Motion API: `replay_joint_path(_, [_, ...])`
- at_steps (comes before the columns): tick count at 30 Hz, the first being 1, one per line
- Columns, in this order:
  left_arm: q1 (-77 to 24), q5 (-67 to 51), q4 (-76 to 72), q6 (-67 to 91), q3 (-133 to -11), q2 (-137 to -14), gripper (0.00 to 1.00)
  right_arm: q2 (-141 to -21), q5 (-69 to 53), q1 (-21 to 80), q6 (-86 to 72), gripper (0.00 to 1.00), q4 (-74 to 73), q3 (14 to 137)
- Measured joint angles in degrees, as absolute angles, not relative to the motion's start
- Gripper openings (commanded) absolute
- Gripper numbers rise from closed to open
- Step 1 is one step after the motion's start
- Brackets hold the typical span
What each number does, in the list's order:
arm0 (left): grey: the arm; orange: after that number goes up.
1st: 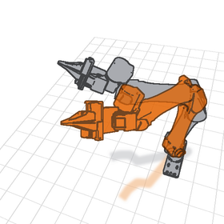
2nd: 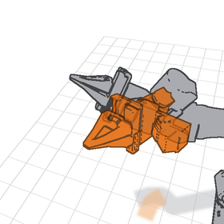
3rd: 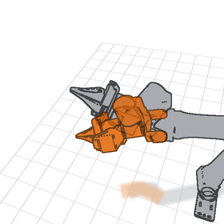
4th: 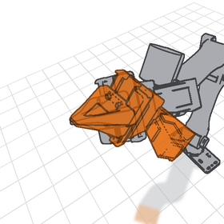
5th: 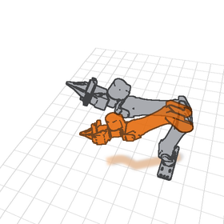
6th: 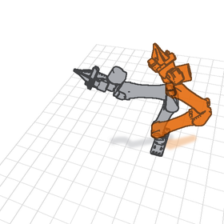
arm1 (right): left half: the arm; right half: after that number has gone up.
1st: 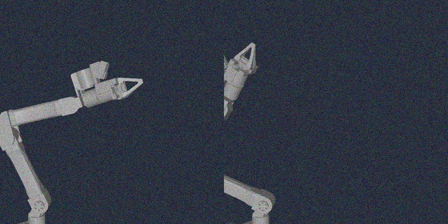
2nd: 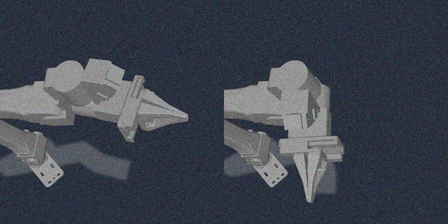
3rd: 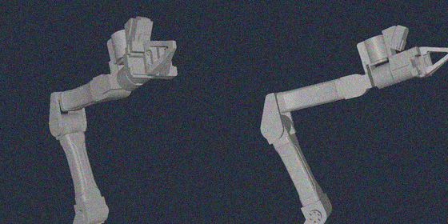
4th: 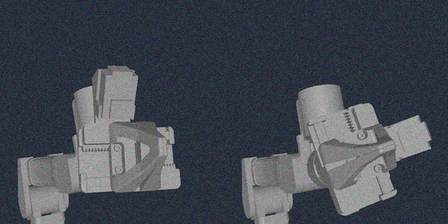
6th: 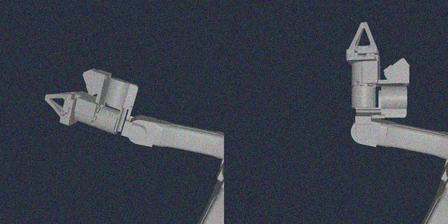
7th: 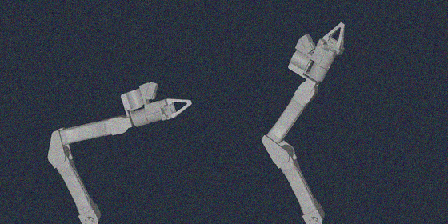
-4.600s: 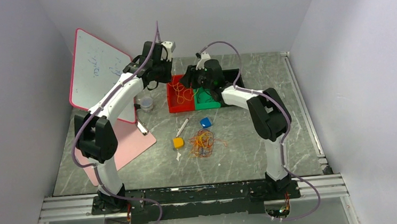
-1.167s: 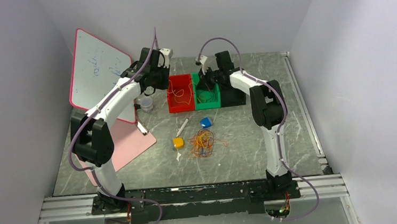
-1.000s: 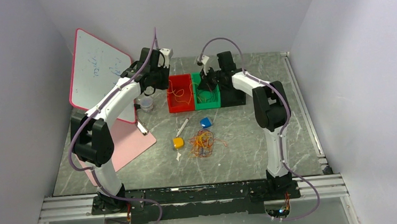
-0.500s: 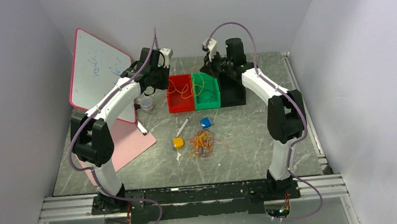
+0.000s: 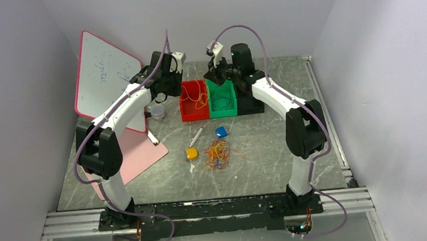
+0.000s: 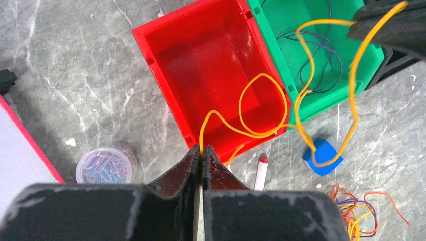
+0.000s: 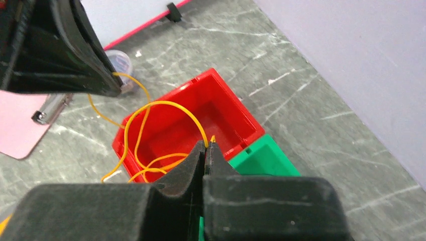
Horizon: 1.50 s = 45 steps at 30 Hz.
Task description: Untangle the cables
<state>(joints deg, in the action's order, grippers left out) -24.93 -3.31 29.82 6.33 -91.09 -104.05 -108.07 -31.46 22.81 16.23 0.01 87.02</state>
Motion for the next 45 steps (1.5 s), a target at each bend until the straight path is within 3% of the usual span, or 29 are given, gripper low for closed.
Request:
replay_joint_path(13, [-24.93, -3.27, 29.76, 6.52, -90.43, -104.03, 0.07, -120.05, -26.89, 27.51, 8.64, 0.01, 5.69, 94.02])
replay_joint_path(18, [-24.93, -3.25, 29.8, 6.59, -89.95, -104.03, 0.07, -124.95, -24.49, 27.44, 6.98, 0.27, 5.3, 94.5])
replay_joint_path(22, [-24.93, -3.22, 29.8, 6.83, -89.95, -104.03, 0.07, -125.16, -22.59, 27.33, 6.44, 0.36, 5.26, 94.43])
replay_joint_path(30, [-24.93, -3.22, 29.85, 6.92, -90.15, -104.05, 0.07, -117.8, -17.74, 27.27, 6.87, 0.42, 6.31, 89.56])
replay_joint_path(45, [-24.95, -6.15, 29.82, 7.55, -102.04, -114.89, 0.07, -93.45, -13.91, 26.33, -1.34, 0.42, 13.56, 62.3])
